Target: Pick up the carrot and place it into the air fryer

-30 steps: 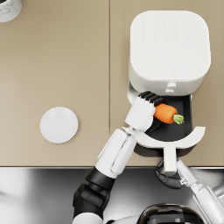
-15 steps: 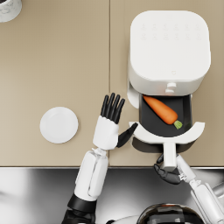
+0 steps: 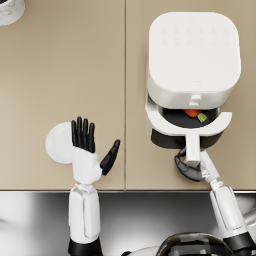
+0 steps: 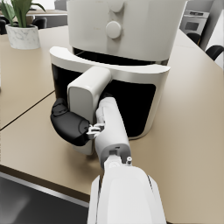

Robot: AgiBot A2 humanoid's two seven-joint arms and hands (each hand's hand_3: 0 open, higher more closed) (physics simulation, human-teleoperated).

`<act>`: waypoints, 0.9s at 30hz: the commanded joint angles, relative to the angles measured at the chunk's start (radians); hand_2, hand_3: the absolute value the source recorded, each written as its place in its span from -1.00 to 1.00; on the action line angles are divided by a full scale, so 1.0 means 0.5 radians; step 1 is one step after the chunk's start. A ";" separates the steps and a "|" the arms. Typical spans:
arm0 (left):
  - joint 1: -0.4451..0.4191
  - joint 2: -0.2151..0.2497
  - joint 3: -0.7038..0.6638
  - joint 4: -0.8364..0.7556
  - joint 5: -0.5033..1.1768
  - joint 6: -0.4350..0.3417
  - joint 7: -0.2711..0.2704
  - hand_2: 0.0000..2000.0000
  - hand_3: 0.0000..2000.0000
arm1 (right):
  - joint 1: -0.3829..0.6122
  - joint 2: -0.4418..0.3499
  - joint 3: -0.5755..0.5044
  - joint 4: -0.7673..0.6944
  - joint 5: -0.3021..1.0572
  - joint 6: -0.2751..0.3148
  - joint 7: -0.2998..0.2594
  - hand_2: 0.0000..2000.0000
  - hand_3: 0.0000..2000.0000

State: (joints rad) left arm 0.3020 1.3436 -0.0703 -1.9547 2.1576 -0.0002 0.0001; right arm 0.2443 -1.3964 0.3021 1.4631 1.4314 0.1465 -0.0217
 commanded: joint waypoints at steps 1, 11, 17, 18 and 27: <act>0.102 -0.022 -0.079 0.020 0.000 0.000 0.000 -1.00 -1.00 | 0.352 -0.231 0.006 0.002 0.000 0.007 -0.002 1.00 1.00; 0.056 -0.020 -0.085 -0.024 0.000 0.000 0.000 -1.00 -1.00 | 0.903 -0.343 -0.044 -0.786 -0.001 -0.010 0.021 1.00 1.00; 0.015 -0.015 -0.089 -0.029 0.000 0.000 0.000 -1.00 -1.00 | 0.609 -0.216 -0.085 -0.826 -0.004 0.050 0.032 1.00 1.00; 0.013 -0.014 -0.089 -0.031 0.000 0.000 0.000 -1.00 -1.00 | 0.612 -0.215 -0.087 -0.830 -0.004 0.064 0.032 1.00 1.00; 0.008 -0.014 -0.091 -0.035 0.000 0.000 0.000 -1.00 -1.00 | 0.623 -0.212 -0.091 -0.843 -0.006 0.102 0.033 1.00 1.00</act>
